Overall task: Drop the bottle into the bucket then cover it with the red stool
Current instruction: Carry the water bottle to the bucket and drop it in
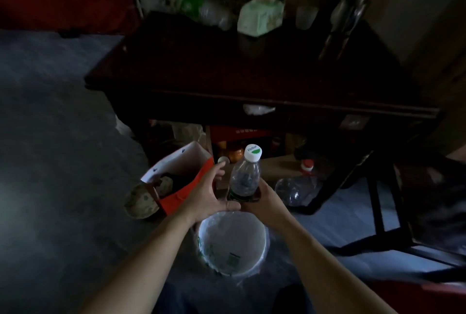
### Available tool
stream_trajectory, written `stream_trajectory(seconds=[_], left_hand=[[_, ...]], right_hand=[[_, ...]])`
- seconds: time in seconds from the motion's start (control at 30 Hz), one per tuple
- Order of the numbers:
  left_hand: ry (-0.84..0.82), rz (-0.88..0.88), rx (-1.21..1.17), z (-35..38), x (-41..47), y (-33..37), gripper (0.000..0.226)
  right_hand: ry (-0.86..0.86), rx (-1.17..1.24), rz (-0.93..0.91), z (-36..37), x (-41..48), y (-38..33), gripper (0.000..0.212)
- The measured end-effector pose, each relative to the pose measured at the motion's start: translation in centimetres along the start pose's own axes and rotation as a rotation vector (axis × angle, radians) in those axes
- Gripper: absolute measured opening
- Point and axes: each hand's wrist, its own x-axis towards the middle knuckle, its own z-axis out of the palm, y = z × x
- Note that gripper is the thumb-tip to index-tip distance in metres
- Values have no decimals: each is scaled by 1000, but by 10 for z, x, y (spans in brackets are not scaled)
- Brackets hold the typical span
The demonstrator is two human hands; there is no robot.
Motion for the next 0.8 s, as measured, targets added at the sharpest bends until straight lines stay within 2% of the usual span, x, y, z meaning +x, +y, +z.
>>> stream_trajectory(seconds=[0.2,0.37,0.5,0.57,0.8], left_hand=[[-4,59,-29,47,44,-128,105],[-15,69,-49,70,62,-197,104],[-32,28,-65,77,65,-232,118],[-42,7,-68,79,65,-242,125],[-33,-8,-94,88,75,-260,107]], right_hand=[[16,22,-39,54,52,107,78],[44,-27,-47,88,84,178,88],[81,-65,-44,103,89,211,68],[81,-55,-31,106,88,223,64],[82,-88,51,111,100,252,74]])
